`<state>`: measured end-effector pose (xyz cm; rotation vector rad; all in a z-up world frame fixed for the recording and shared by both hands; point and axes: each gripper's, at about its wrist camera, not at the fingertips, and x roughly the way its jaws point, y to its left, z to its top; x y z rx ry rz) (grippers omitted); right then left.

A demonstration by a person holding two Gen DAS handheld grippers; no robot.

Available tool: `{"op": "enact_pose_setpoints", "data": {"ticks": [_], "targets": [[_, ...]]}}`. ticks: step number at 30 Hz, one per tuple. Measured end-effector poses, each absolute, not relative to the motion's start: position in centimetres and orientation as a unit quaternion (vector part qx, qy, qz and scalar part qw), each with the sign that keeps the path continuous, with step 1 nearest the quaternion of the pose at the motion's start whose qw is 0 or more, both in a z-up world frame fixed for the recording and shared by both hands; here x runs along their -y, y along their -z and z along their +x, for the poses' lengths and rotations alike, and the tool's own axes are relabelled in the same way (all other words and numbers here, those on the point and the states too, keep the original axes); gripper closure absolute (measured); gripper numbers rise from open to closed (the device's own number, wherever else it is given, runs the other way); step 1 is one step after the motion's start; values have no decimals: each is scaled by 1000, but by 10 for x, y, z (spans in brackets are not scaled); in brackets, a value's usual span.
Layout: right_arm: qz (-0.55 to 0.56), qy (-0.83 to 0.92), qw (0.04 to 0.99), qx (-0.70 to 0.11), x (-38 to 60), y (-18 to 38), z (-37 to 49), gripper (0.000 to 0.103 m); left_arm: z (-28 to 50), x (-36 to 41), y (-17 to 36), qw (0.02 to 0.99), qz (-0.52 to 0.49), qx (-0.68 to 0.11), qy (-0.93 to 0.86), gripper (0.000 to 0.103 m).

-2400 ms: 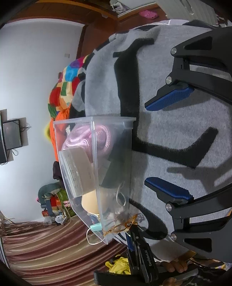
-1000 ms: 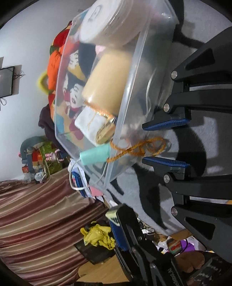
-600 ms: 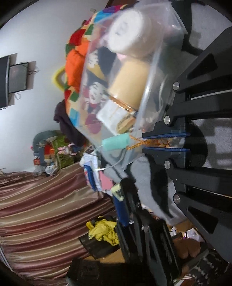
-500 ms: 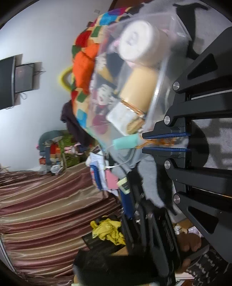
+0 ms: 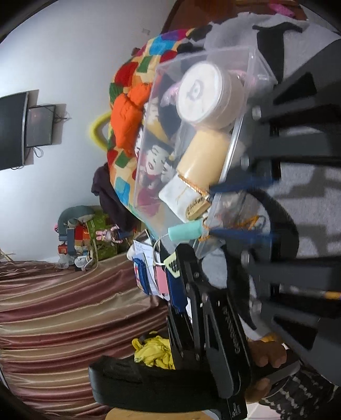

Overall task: Organize objects
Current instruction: 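Lower the tile into the box with the left gripper while the right tucks the cord in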

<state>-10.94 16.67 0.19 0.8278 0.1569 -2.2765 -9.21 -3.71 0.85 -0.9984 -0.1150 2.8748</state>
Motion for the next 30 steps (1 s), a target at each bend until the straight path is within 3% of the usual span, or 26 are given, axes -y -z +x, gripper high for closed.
{"op": "enact_pose_setpoints", "data": {"ticks": [2,13,15,17,19,30], "targets": [[313,881,349,-63,-169,-1,-106,45,-95,37,-9,48,-326,38,-943,66],[366,838,396,-87,-131,41,-109,45,-110,45,-16,65,-338,32,-938,66],[375,833,399,-81,-124,46,-115,53,-112,44,-15,69,-340,32,-937,66],[386,826,404,-75,-120,50,-121,81,-114,45,-14,72,-342,33,-936,66],[392,826,399,-68,-117,53,-126,95,-115,45,-13,71,-344,32,-936,66],[338,855,392,-33,-152,19,-116,97,-122,56,-12,83,-344,64,-933,66]]}}
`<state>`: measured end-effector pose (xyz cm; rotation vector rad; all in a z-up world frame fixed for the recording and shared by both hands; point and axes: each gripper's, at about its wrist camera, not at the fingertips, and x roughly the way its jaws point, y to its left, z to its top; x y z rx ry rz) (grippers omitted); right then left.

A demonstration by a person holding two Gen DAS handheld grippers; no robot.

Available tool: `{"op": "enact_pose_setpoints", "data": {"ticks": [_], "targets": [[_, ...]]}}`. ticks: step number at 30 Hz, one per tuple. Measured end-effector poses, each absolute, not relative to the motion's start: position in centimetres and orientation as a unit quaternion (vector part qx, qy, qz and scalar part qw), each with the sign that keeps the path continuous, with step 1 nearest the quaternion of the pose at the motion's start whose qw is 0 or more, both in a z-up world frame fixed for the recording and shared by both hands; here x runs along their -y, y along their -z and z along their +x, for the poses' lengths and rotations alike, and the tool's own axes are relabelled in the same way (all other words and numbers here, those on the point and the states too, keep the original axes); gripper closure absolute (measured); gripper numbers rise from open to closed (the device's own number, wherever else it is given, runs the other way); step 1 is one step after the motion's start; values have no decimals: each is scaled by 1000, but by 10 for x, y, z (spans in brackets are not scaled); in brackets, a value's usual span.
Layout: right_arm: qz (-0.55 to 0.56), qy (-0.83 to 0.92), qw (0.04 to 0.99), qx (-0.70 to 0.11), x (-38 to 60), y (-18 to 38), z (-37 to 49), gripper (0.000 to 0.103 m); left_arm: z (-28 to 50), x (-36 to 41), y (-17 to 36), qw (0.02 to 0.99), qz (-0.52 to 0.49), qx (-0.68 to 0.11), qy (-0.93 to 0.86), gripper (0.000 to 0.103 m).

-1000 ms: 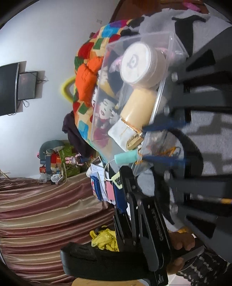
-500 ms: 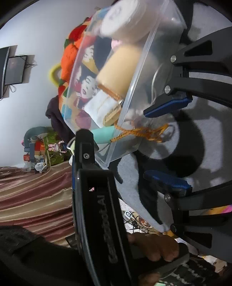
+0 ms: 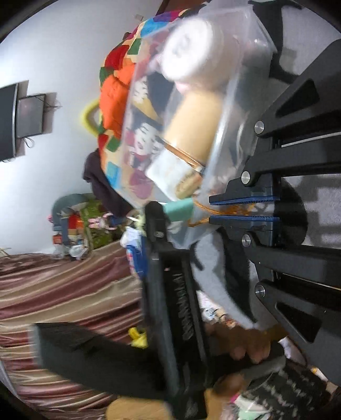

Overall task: Organize objects
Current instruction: 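Lower the tile into the box with the left gripper while the right tucks the cord in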

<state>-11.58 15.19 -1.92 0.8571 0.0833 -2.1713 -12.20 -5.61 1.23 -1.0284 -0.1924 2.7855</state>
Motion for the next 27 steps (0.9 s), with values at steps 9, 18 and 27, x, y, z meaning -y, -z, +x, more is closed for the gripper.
{"op": "enact_pose_setpoints", "data": {"ticks": [9,18,27], "targets": [[382,840,382,-60,-140,36,-123,88,-117,58,-16,78,-340,61,-935,66],[393,822,409,-53,-124,49,-133,64,-118,61,-15,80,-339,66,-935,66],[376,807,455,-11,-122,42,-134,99,-116,68,-21,75,-332,66,-938,66]]}}
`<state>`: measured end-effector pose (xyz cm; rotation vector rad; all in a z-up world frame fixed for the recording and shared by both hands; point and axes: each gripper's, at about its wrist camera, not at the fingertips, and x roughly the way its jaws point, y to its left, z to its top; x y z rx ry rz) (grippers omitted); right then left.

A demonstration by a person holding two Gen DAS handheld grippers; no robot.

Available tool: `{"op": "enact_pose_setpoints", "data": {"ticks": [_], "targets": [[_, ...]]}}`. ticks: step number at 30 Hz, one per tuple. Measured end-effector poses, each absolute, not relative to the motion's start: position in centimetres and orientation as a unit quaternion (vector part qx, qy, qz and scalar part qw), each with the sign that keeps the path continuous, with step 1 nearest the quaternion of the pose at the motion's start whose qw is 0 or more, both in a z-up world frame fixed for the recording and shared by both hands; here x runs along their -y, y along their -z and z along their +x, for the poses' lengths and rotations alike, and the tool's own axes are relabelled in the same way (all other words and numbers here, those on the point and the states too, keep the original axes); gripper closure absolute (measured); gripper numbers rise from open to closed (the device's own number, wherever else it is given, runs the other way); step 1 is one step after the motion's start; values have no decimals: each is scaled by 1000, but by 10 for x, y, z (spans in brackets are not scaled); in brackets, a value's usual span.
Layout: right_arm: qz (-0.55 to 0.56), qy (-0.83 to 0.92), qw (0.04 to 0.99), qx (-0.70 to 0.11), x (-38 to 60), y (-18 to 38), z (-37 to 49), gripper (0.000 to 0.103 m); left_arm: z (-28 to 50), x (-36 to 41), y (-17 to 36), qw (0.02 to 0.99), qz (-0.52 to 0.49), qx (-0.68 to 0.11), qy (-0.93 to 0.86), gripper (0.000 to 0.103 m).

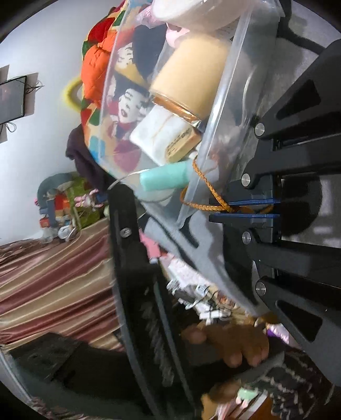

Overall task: Organize objects
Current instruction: 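Lower the tile into the box with the left gripper while the right tucks the cord in, then open both grippers and withdraw from the clear box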

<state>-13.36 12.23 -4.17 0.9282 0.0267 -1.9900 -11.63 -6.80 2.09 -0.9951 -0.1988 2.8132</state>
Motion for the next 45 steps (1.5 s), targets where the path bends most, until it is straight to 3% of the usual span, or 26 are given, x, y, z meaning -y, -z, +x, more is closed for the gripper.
{"op": "enact_pose_setpoints", "data": {"ticks": [9,19,30,33,36,38,39,40,45], "targets": [[345,819,457,40,-145,10,-142,99,-119,69,-19,73,-335,72,-936,66],[350,860,370,17,-158,5,-183,99,-124,54,-8,91,-351,61,-930,66],[375,852,365,0,-143,2,-206,98,-136,35,9,116,-381,55,-916,66],[386,843,374,-11,-145,3,-205,93,-136,34,9,118,-380,51,-916,62],[388,834,392,-13,-147,2,-200,71,-136,33,8,122,-381,56,-915,58],[378,838,393,-11,-151,-3,-193,36,-135,34,7,121,-379,55,-916,56],[369,846,385,-14,-152,-6,-190,30,-135,34,6,121,-377,56,-916,55],[356,855,377,-22,-153,-9,-186,25,-134,34,5,120,-376,57,-917,54],[351,858,374,-30,-164,-15,-178,25,-130,42,0,114,-370,68,-920,48]]}}
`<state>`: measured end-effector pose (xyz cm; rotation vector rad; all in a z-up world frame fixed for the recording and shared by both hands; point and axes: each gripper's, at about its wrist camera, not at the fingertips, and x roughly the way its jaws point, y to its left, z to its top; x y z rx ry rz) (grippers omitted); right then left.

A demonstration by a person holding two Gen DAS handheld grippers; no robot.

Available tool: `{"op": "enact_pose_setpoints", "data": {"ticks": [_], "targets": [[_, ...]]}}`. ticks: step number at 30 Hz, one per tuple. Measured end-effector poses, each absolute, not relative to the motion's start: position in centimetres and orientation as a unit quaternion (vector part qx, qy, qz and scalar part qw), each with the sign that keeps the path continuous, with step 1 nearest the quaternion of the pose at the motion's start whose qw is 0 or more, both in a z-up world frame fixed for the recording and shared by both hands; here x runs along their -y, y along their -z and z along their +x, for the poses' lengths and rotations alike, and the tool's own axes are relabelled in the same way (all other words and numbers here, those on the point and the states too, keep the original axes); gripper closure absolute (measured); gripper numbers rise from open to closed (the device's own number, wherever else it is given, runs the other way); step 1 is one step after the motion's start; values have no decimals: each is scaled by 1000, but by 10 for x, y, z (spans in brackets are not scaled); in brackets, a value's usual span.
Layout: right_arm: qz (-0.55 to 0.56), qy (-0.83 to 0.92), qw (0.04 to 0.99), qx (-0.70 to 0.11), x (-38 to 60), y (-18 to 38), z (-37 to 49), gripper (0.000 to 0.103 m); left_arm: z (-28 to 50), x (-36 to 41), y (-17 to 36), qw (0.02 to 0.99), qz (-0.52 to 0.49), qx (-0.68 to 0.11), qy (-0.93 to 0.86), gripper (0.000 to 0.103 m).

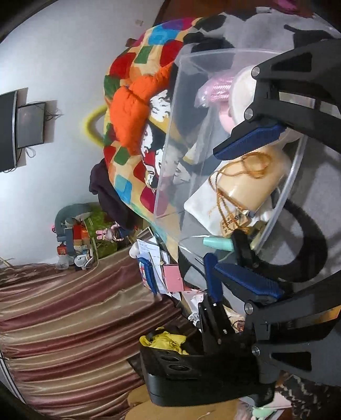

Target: Organize objects

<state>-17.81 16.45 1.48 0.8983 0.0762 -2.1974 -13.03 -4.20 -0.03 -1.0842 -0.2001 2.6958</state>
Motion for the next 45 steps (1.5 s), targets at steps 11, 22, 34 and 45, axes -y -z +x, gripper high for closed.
{"op": "enact_pose_setpoints", "data": {"ticks": [11,22,34,45], "targets": [[353,861,367,5,-191,-18,-173,25,-115,43,-9,110,-353,76,-926,48],[307,893,329,-8,-205,-32,-146,21,-90,35,-22,78,-312,58,-945,46],[281,917,282,-39,-214,-26,-120,19,-73,26,-29,52,-277,62,-957,23],[254,933,251,-36,-227,-23,-103,2,-66,16,-17,27,-285,66,-956,9]]}}
